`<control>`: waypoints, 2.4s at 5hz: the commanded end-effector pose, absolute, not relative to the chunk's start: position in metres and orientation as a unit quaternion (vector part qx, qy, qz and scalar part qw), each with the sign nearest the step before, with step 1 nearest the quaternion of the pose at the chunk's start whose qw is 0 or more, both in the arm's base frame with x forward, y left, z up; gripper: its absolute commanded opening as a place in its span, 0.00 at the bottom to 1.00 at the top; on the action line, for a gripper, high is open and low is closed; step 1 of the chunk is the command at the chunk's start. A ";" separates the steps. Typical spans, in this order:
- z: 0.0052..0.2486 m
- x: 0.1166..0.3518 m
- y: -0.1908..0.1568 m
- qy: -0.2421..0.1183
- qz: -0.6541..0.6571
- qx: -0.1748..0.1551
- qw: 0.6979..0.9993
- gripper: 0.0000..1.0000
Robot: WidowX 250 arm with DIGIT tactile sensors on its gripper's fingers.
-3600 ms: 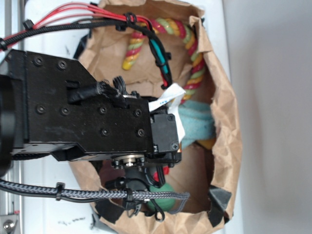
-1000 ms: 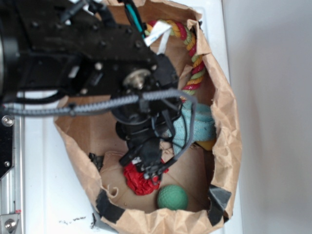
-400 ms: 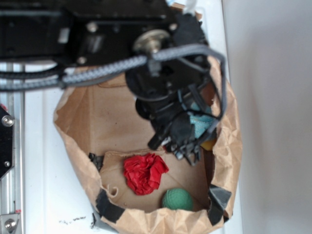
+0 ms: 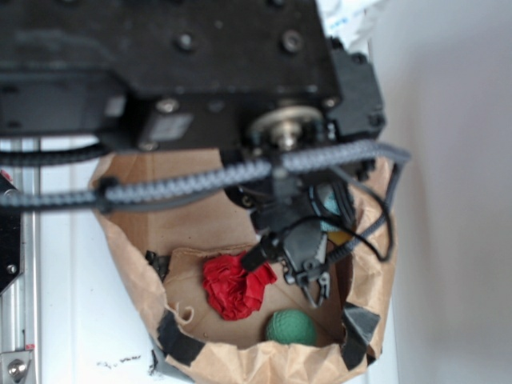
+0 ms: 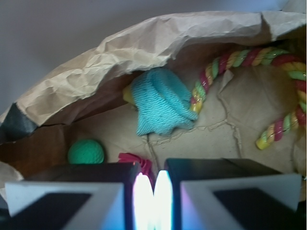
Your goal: Grab the red paper.
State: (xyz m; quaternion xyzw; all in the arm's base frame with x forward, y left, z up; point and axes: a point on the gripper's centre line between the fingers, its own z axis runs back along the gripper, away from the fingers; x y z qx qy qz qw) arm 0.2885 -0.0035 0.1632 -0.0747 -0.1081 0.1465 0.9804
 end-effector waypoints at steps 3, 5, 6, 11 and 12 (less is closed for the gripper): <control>0.109 0.263 -0.042 -0.116 -0.008 -0.068 0.991 1.00; 0.092 0.268 -0.062 -0.114 -0.058 -0.072 0.989 1.00; 0.097 0.272 -0.076 -0.136 -0.091 -0.063 0.985 1.00; 0.052 0.286 -0.094 -0.081 -0.108 -0.065 0.989 1.00; 0.054 0.284 -0.090 -0.090 -0.091 -0.070 0.989 0.00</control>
